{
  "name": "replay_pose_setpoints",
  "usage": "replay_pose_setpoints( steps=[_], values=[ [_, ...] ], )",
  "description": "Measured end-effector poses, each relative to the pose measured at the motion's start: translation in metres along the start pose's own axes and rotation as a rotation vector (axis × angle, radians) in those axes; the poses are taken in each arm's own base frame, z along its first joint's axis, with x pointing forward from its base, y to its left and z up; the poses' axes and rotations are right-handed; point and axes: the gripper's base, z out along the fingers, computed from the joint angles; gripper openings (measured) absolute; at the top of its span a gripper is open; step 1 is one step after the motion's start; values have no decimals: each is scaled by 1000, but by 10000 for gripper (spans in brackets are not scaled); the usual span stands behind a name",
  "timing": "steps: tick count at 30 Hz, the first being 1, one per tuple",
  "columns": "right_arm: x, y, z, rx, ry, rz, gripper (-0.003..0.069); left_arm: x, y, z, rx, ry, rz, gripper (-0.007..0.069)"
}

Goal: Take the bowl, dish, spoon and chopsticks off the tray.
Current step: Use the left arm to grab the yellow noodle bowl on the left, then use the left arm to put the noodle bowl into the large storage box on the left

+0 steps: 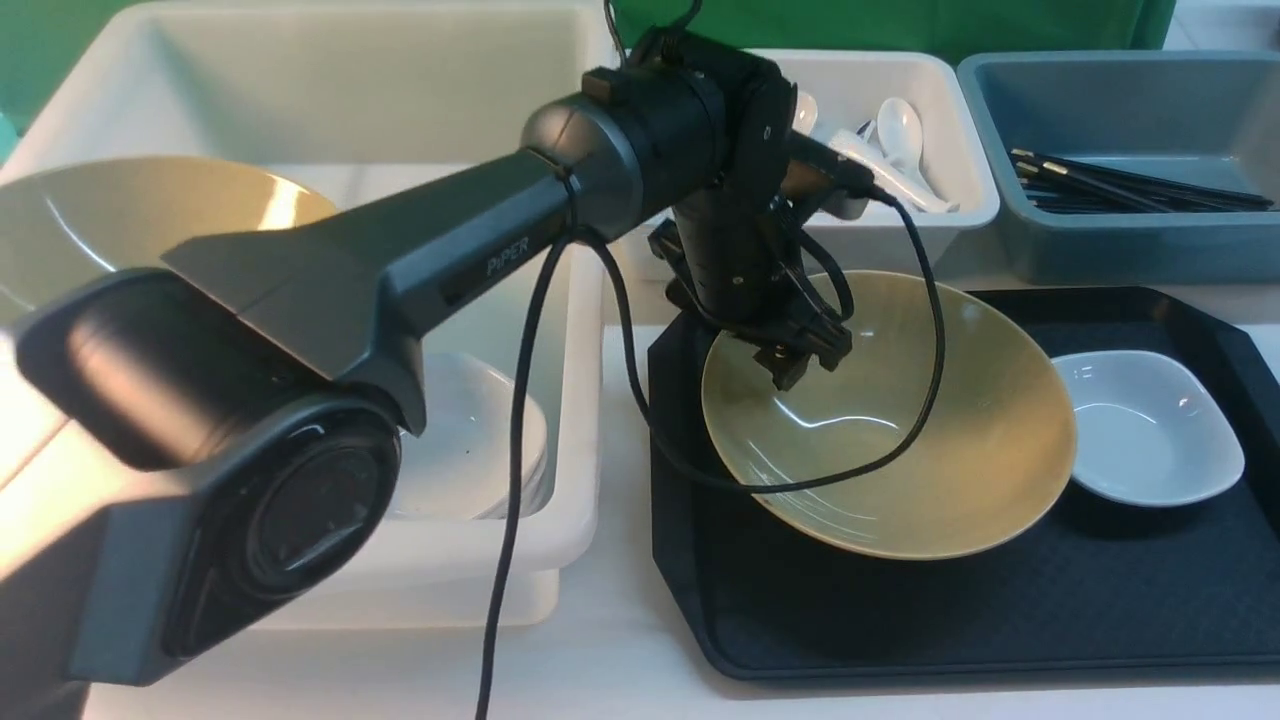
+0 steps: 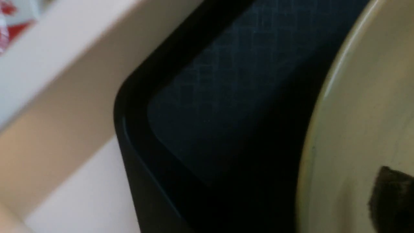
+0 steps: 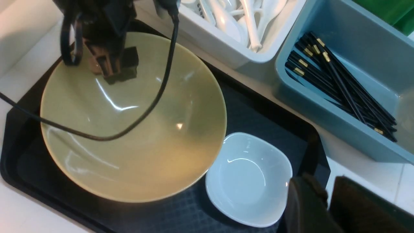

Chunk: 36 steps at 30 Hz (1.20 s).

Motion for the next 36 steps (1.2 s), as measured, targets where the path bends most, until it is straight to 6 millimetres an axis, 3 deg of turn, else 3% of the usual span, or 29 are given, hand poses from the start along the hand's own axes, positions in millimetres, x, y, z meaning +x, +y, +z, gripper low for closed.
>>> replay_pose_setpoints(
  steps=[1,3,9,13,19,21,22,23,24,25,28,30,31,32,36],
  values=[
    [0,0,0,0,0,0,151,1,0,3,3,11,-1,244],
    [0,0,0,0,0,0,152,-2,-1,-3,33,-20,-38,139],
    [-1,0,0,3,-12,0,155,-5,0,-29,129,-63,-92,20],
    [-2,-1,0,6,-27,0,160,-3,19,-56,217,-107,-141,3],
    [-7,-1,0,16,-77,0,164,14,74,-151,300,-301,-223,5],
    [-10,-2,-1,19,-112,2,165,23,84,-180,314,-347,-239,5],
    [-11,-2,-1,19,-116,3,165,24,85,-183,310,-354,-241,5],
    [-14,-1,-1,13,-151,11,165,35,94,-208,299,-389,-250,5],
    [-15,-1,-1,9,-162,14,165,37,94,-211,301,-388,-249,5],
    [-20,2,-2,-21,-216,19,165,55,105,-244,266,-437,-272,5],
    [-29,9,-1,-103,-289,6,165,88,121,-279,200,-488,-341,5],
    [-38,15,3,-185,-328,-19,165,133,138,-310,110,-525,-445,5],
    [-40,16,4,-199,-332,-25,165,137,140,-312,103,-527,-456,5],
    [-47,19,8,-241,-352,-41,165,167,149,-324,44,-536,-543,5],
    [-63,30,19,-307,-367,-90,165,241,170,-331,-112,-554,-815,5]
  ],
)
